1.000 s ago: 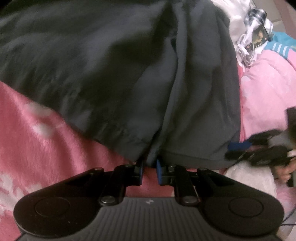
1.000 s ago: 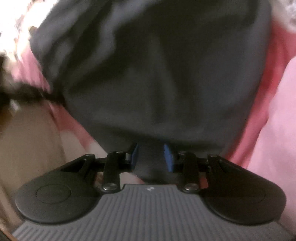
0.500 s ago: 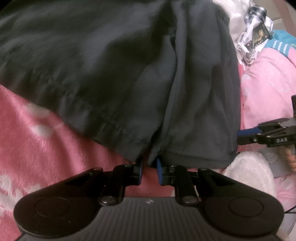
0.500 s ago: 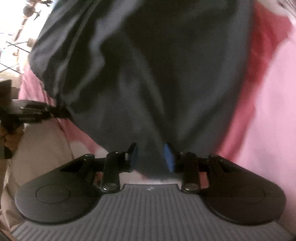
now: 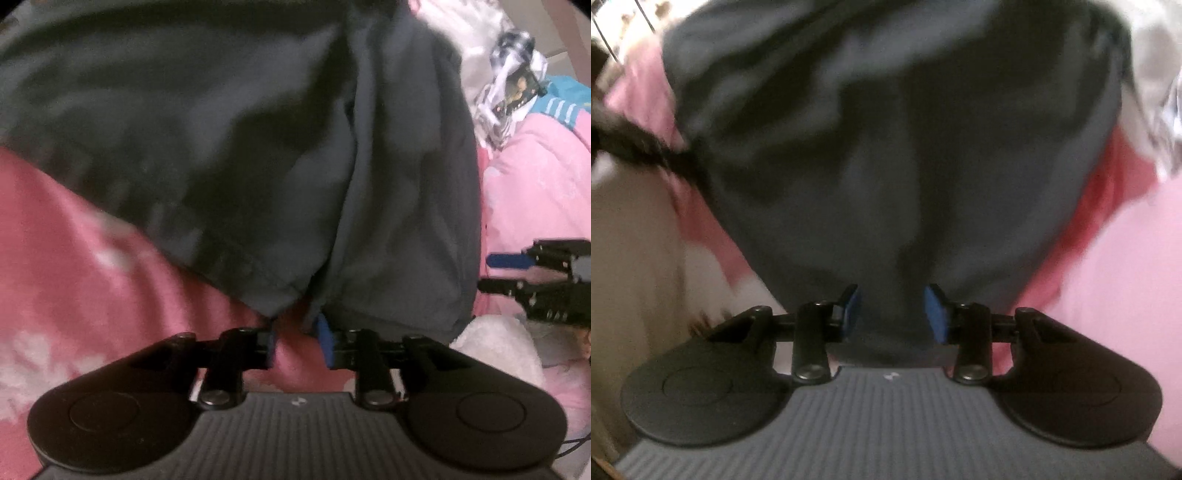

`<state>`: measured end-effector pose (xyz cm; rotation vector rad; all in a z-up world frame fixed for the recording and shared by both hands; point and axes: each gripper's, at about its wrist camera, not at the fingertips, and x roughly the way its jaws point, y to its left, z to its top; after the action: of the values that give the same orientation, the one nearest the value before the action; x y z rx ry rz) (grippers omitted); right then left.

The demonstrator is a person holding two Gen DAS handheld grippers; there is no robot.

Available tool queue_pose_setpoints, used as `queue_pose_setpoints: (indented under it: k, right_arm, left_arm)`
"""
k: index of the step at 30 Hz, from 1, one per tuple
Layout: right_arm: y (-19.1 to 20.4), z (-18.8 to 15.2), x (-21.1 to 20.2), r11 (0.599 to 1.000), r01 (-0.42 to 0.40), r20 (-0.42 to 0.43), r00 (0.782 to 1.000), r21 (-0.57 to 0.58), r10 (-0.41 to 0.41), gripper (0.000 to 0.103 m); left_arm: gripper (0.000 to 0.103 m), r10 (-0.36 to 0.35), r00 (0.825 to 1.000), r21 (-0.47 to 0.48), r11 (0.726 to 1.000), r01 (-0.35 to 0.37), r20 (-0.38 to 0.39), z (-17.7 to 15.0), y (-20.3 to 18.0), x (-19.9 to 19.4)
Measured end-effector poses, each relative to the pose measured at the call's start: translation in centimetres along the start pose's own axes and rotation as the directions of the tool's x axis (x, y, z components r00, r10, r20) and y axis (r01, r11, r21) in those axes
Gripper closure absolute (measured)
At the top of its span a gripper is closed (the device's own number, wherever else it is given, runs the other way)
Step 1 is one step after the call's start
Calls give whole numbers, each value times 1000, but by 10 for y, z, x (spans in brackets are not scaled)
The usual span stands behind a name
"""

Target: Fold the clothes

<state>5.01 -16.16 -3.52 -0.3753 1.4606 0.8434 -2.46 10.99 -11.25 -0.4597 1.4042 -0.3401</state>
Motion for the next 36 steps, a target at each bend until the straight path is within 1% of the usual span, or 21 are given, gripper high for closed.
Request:
queue_pose_setpoints:
  k: [1,3,4,5,7,9,11,13,15,16,18,20,23,24,25,27,29,30,32,34,36]
  right_arm:
    - [1,10,0,1000,-20,32,999,7,20,65]
    - [-6,3,10,998,-54,84,995,13,53,65]
    - [0,7,18,998,-58,105,993,29,54,65]
    - [0,13,25,997,-62,131,990,52,54,65]
    - [2,15,45,991,-106,179,980,76,91,65]
    - [5,10,69,983,-145,167,978,117,124,65]
    - [4,-3,86,971,-158,126,983,177,137,65]
    - [5,-17,82,969,-172,123,981,175,152,65]
    - [3,-23,73,961,-187,90,981,203,172,66]
    - [2,-24,66,959,-184,93,982,217,167,66]
    - [3,-18,49,963,-175,148,978,207,146,66]
    - [7,1,35,962,-203,241,958,183,156,66]
    - [20,37,36,960,-241,354,918,145,177,66]
    - [26,48,40,963,-237,371,912,128,175,66]
    - [32,57,47,967,-229,375,911,115,171,66]
    - [43,69,68,969,-223,367,914,104,171,66]
    - [47,66,88,955,-267,329,920,131,213,66]
    - [50,60,97,940,-307,305,919,150,251,66]
    - [56,47,102,933,-332,293,914,140,281,66]
    - [60,42,95,937,-332,315,905,109,284,66]
    - [54,46,84,932,-341,380,884,122,273,66]
  left_arm:
    - [73,0,1000,1,1000,0,20,-2,-1,-7]
    - [73,-10,999,-6,1000,10,53,-5,-1,-22]
    - [73,-7,997,-7,1000,8,72,-6,0,-29]
    - [73,5,996,-3,1000,-4,94,-6,1,-35]
    - [73,42,990,2,999,-43,135,-5,2,-45]
    - [74,91,982,0,996,-92,163,-2,3,-51]
    - [74,131,976,-17,991,-130,176,-2,11,-52]
    - [74,170,967,-47,985,-164,189,2,22,-53]
    - [74,208,957,-83,977,-195,203,6,31,-53]
    - [74,224,950,-105,973,-206,215,6,36,-55]
    - [74,247,938,-136,966,-219,246,7,43,-60]
    - [74,267,923,-164,959,-229,276,9,49,-65]
    - [74,322,894,-163,945,-284,310,18,43,-63]
    - [74,341,882,-155,939,-305,324,22,39,-60]
    - [74,358,870,-149,933,-326,340,25,37,-58]
    - [74,391,841,-140,920,-366,373,29,32,-55]
    - [74,420,811,-143,906,-398,408,34,32,-54]
    - [74,429,797,-151,902,-405,425,36,34,-55]
    - [74,442,775,-169,895,-412,452,42,37,-57]
    - [74,458,754,-185,887,-423,472,48,38,-58]
    - [74,475,737,-200,878,-435,480,53,38,-58]
